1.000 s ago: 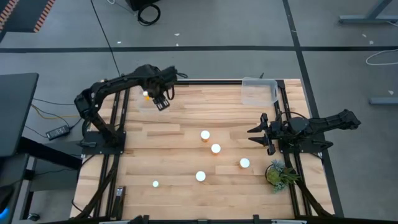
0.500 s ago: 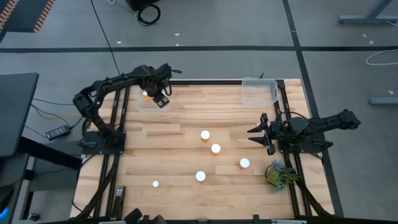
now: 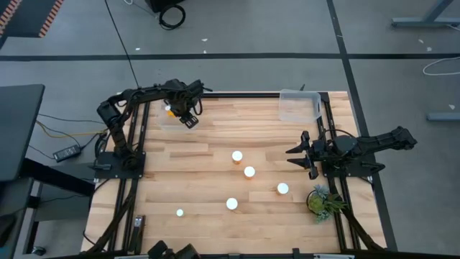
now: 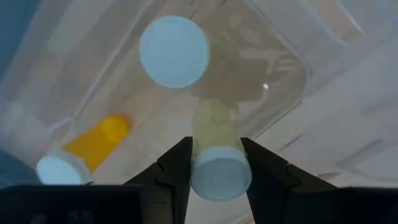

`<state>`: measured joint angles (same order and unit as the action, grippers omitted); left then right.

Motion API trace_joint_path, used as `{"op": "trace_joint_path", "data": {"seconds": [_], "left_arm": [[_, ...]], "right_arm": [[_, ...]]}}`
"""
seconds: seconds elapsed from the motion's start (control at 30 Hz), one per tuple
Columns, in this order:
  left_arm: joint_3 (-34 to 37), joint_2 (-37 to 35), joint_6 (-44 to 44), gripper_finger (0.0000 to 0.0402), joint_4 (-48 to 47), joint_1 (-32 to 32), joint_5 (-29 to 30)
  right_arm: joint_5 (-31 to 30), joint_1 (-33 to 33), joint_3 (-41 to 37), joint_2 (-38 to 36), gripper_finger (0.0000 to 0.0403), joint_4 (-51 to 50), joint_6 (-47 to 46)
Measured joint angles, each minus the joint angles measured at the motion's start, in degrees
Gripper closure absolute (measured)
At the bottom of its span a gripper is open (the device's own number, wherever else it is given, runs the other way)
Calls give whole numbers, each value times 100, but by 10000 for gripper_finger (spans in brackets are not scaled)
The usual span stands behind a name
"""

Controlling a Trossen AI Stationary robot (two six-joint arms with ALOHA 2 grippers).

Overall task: Pick and place medicine bottles into bin by pill shape (circle, oval)
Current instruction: Put the top yellow tablet bottle into the left transparent bin

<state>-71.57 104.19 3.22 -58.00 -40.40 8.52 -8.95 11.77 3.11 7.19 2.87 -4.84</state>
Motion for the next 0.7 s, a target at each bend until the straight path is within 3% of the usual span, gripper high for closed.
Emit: {"op": "trace_joint_path", "data": {"seconds": [0.2, 0.7], "left_arm": [[0, 54, -85, 262, 74, 2, -281], [-308, 49, -153, 182, -167, -4, -215]], "right_arm": [[0, -2, 0, 1, 246, -1, 0], [0, 0, 0, 1, 246, -1, 0]]}}
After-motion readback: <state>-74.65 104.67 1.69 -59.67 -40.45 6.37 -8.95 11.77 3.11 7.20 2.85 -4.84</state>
